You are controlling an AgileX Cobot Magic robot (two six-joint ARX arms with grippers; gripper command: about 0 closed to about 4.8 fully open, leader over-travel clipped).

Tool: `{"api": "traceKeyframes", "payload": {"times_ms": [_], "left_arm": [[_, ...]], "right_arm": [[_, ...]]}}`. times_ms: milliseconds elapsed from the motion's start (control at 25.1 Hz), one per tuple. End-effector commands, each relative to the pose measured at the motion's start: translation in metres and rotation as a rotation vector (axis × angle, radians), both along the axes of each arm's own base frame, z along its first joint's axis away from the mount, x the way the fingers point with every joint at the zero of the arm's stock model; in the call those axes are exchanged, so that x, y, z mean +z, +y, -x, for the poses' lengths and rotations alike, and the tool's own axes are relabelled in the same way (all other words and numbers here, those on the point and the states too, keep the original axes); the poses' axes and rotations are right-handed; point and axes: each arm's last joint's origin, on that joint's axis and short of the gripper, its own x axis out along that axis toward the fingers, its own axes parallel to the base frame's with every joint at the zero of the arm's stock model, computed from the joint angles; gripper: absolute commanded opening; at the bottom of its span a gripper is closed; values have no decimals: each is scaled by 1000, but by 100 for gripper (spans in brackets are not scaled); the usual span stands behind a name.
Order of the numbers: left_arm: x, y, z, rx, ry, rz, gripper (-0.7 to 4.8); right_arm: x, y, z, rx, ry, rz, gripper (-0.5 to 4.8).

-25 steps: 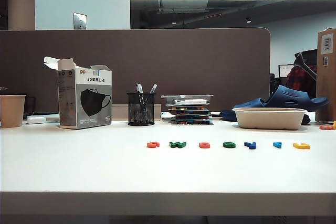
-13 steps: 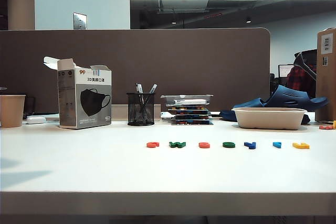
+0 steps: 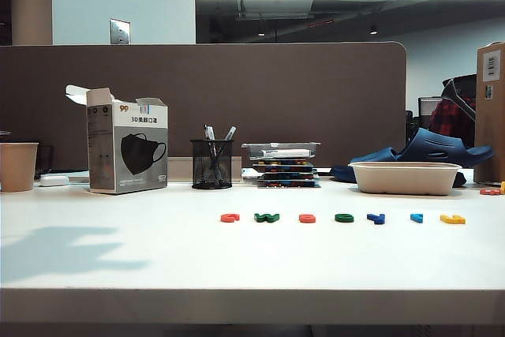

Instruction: Select the appropriate letters from the row of letter magnets placed on the table to arrange into the word "yes".

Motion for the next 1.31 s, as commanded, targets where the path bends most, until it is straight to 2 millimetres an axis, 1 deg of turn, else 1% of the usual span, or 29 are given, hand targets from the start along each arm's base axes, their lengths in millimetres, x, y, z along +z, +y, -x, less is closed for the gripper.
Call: {"api": "traceKeyframes", "payload": {"times_ms": [40, 358, 438, 477, 597, 676, 1074, 1313], "left_arm": [[2, -5, -4, 1, -27, 29, -5], [3, -8, -7, 8, -44, 50, -5], [3, -7, -7, 8, -44, 50, -5], [3, -8, -7, 8, -44, 50, -5], [3, -8, -7, 8, -44, 50, -5], [3, -8, -7, 8, -44, 50, -5], [3, -8, -7, 8, -44, 49, -5], [3, -8, -7, 8, -44, 49, -5]], "right_arm": [[-2, 0, 0, -2, -1, 2, -6], [1, 0, 0, -2, -13, 3, -6], [10, 0, 1, -2, -37, 5, -6], [18, 0, 2, -3, -56, 5, -6], [36, 0, 6, -6, -79, 3, -6], [58, 1, 13, -6, -72, 2, -6], [115, 4, 35, -5, -67, -6, -6], [149, 4, 34, 0, 6, -14, -6]]}}
